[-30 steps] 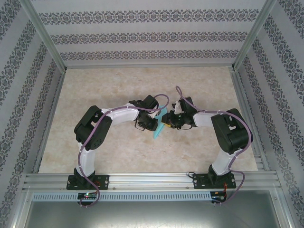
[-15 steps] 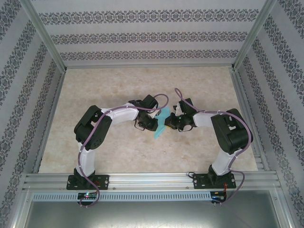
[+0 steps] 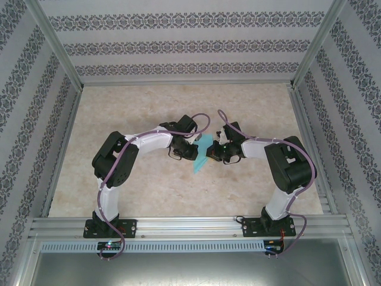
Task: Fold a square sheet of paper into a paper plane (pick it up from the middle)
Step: Fourth fold the wing at the center of the table.
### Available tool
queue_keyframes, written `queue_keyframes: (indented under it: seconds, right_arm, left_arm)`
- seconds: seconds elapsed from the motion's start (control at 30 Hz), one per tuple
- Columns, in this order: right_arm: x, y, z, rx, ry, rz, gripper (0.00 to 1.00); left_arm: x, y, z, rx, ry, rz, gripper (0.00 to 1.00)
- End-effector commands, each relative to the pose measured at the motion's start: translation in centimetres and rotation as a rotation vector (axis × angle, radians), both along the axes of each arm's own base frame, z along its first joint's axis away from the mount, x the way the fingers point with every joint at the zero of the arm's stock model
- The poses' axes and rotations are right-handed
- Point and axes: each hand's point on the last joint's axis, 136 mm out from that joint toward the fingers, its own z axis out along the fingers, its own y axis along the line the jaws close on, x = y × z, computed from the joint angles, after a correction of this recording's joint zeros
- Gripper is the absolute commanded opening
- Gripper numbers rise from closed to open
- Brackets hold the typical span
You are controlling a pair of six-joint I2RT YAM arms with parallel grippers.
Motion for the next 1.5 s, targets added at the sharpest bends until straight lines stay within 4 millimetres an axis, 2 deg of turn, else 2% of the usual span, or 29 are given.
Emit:
queue_keyframes:
  seconds: [0.0,0.47,0.83,1.03,1.13,1.47]
  right_arm:
    - [0.3,0.4,0.5,-0.012,-0.024,0.021,0.05]
    - [0.2,1.1,1.0,0.016,-0.032,0.032,0.05]
    - [0.5,1.9,2.1,0.076,-0.039,0.021,0.06]
    - [0.4,2.0,2.6,0.082,-0.046,0.02,0.15]
    - [0.2,2.0,3.1,0.078,-0.055,0.023,0.23]
    - [-0.3,1.9,3.9,0.079,-0.067,0.022,0.24]
  left_arm:
    - [1.2,-0.6,1.2,-0.057,-0.012,0.023,0.14]
    - [1.9,-0.4,-1.4,-0.085,0.035,0.041,0.14]
    - [1.4,0.3,-3.1,-0.059,0.066,0.043,0.14]
    - [1.1,0.6,-3.6,-0.047,0.071,0.041,0.13]
    - [1.0,0.7,-3.8,-0.045,0.075,0.04,0.14]
    - [0.9,0.9,-4.0,-0.04,0.076,0.038,0.14]
